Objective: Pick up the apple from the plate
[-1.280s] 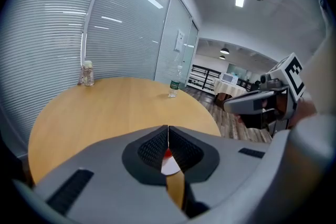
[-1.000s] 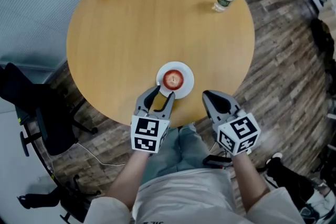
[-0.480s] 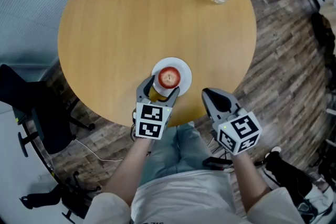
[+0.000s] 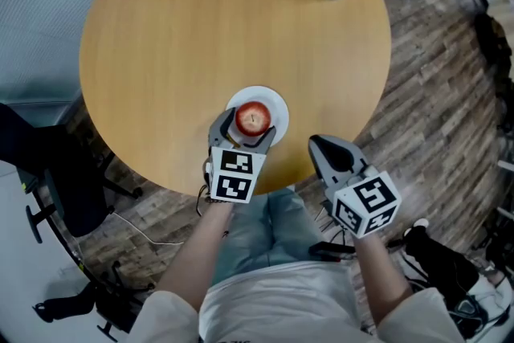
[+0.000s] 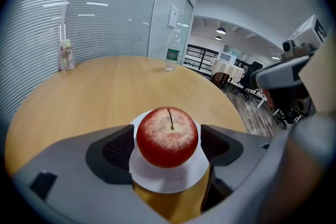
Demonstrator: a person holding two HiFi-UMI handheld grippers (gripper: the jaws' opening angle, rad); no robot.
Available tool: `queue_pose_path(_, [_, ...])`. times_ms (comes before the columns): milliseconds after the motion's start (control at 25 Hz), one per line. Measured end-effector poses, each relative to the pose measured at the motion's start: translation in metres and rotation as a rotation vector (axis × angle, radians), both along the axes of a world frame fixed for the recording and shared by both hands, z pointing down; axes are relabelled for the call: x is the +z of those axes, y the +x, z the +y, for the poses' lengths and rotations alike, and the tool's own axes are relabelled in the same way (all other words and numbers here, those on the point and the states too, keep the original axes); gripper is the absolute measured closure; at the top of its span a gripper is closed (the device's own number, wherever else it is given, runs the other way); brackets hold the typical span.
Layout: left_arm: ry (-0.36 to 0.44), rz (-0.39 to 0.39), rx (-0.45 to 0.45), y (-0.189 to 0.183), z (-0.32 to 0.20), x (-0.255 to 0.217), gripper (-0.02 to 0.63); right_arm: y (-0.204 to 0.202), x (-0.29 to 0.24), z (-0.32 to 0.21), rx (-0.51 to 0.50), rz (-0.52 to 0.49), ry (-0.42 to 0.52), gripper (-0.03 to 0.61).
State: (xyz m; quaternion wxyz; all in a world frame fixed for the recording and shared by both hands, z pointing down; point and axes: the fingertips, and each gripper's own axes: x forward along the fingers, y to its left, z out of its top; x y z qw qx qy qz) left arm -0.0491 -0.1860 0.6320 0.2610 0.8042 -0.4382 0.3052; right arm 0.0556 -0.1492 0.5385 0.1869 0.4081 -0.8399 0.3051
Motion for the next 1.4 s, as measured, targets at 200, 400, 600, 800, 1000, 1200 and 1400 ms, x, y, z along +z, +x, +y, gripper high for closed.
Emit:
queue_pose_path(200, [-0.023,-0.012,0.008,0.001,0.000,0.008,0.219,0.002,0.003,0.000,0.004,0.000,-0.006,0.548])
queue_pose_path(400, [-0.032,-0.011,0.010,0.001,0.000,0.007,0.232,0.001,0.001,0.000,0.005,-0.001,-0.003,0.546])
queue_pose_path(600, [-0.012,0.001,-0.005,-0.003,0.001,-0.004,0.232,0.000,-0.005,-0.001,0.003,0.001,0.008,0.548])
queue_pose_path(800, [0.001,0.013,-0.031,-0.010,0.005,-0.023,0.232,-0.001,-0.016,-0.003,-0.001,0.001,0.032,0.546])
queue_pose_path(1000, [0.025,0.033,-0.039,-0.012,0.011,-0.048,0.232,-0.003,-0.031,0.000,-0.010,0.005,0.060,0.547])
queue_pose_path(1200, [0.050,0.046,-0.029,-0.011,0.017,-0.078,0.232,0.002,-0.050,0.004,-0.008,0.018,0.096,0.547])
queue_pose_path(1400, [0.089,0.043,0.014,-0.013,0.036,-0.106,0.232,0.003,-0.066,0.010,-0.003,0.027,0.127,0.546])
